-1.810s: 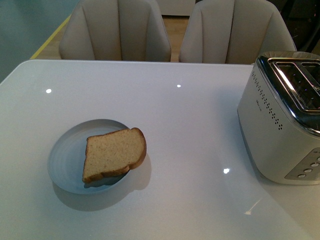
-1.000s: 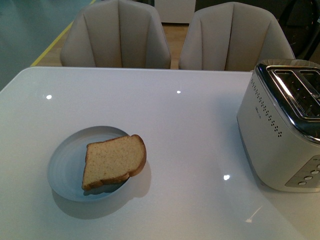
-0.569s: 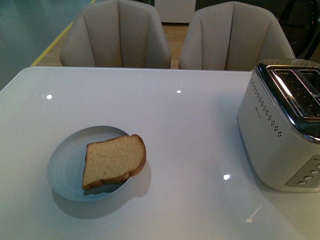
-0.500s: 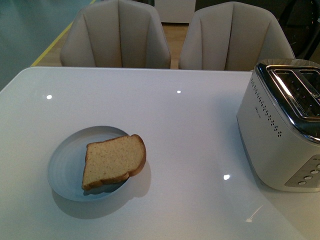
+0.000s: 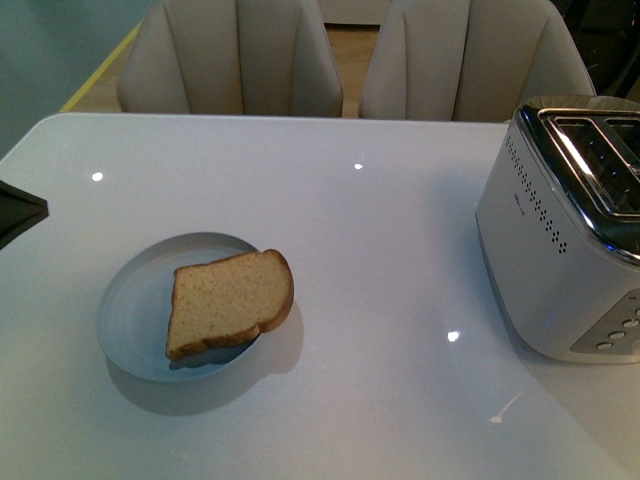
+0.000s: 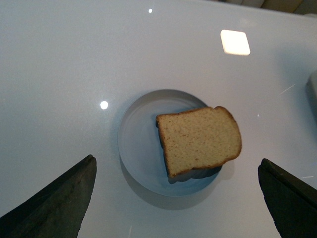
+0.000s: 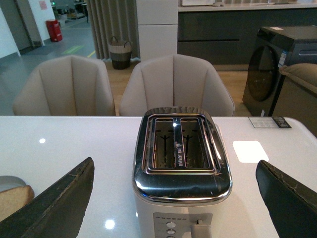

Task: Left arm holds plate, right arm toasts bread

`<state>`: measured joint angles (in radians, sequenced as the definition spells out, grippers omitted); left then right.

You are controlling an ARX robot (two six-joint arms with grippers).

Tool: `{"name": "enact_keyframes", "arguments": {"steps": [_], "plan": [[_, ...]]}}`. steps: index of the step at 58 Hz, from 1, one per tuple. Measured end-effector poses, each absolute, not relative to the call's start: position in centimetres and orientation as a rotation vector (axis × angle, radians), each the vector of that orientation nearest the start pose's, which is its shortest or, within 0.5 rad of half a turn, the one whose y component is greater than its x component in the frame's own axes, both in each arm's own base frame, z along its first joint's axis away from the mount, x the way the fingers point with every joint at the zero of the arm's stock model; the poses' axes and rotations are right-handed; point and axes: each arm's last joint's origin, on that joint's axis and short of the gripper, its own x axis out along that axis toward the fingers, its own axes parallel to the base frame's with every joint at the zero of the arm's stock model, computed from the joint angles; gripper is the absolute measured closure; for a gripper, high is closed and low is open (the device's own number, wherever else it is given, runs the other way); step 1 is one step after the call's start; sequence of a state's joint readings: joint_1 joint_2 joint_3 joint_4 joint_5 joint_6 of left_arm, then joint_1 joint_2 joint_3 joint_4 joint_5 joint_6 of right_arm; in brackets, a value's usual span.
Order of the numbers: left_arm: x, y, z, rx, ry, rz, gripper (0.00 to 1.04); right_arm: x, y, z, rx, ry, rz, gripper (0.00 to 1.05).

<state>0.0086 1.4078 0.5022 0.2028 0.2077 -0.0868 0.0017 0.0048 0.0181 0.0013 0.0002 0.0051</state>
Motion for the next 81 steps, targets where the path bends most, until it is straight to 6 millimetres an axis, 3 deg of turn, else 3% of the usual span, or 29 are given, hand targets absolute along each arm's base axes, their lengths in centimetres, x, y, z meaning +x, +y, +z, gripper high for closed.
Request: {"name": "enact_keyframes", "arguments": {"steps": [10, 17, 23, 38, 63, 81], "plan": [[29.5, 0.4, 11.6, -0.207, 0.830, -0.105, 0.07, 9.7, 0.0, 16.9, 0.005, -0.015, 0.002, 0.09], [31.5, 1.2, 10.5, -0.231, 0.869, -0.089, 0.07, 9.7, 0.0, 16.9, 0.005, -0.015, 0.002, 0.09], [33.2, 2.2, 8.3, -0.244, 0.920, -0.062, 0.07, 9.7, 0.0, 16.9, 0.005, -0.015, 0.002, 0.09], [34.4, 2.9, 3.7, -0.279, 1.038, -0.074, 0.07, 9.7, 0.0, 16.9, 0.005, -0.015, 0.002, 0.09], [35.1, 2.4, -0.3, -0.276, 1.135, -0.115, 0.07, 9.7, 0.0, 16.9, 0.005, -0.015, 0.002, 0.09], [36.6, 1.3, -1.5, -0.234, 1.189, -0.160, 0.07, 9.7, 0.0, 16.9, 0.005, -0.015, 0.002, 0.09]]}}
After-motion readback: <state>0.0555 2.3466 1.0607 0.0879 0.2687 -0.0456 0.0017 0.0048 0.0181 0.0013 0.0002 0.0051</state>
